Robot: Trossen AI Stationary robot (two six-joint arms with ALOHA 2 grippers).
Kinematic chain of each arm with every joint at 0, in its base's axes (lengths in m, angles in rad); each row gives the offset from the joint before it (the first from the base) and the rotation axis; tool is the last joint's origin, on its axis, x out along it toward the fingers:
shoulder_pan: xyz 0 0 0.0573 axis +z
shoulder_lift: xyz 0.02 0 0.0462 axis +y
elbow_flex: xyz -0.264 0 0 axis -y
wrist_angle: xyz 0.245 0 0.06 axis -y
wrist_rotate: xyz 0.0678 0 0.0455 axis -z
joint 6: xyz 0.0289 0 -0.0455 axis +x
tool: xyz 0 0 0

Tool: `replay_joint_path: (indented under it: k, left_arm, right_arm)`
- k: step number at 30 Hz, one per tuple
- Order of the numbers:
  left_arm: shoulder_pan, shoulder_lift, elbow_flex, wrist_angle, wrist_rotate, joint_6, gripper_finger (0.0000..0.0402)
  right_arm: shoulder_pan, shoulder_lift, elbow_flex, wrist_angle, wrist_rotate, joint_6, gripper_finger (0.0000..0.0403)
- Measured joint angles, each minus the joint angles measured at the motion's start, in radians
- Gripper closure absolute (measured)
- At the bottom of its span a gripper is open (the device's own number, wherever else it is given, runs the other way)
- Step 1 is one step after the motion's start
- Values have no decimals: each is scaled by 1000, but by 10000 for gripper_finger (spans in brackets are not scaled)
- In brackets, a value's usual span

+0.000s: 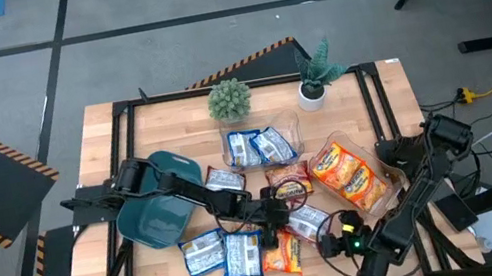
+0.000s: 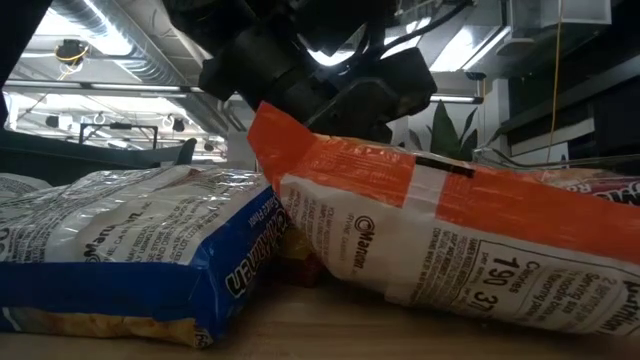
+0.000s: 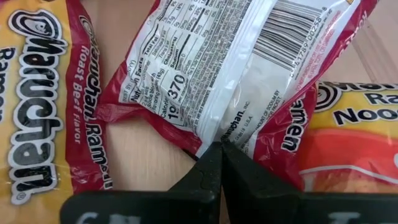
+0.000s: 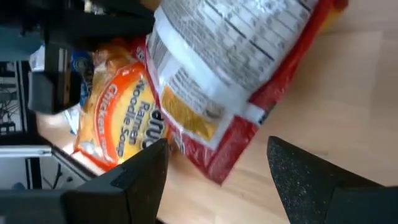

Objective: Sort Maruchan noodles
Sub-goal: Put the red noodle pack into the blue bin

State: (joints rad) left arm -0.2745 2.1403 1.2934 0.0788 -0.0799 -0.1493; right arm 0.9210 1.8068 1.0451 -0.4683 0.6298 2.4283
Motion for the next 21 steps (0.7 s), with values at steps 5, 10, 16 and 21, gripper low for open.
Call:
replay_joint_path:
  k: [5, 10, 16, 21]
  left_arm:
    - [0, 0, 0, -7, 0, 0, 400]
    - [1, 0, 0, -20, 0, 1, 400]
    - [1, 0, 0, -23, -1, 2, 400]
    - [1, 0, 0, -23, -1, 3, 399]
  right_arm:
    - [-48, 21, 0, -9, 26, 0, 148]
    - [-83, 47, 0, 0, 33, 0, 148]
    - [-109, 47, -1, -13, 82, 2, 148]
    - [-144, 64, -1, -5, 82, -2, 148]
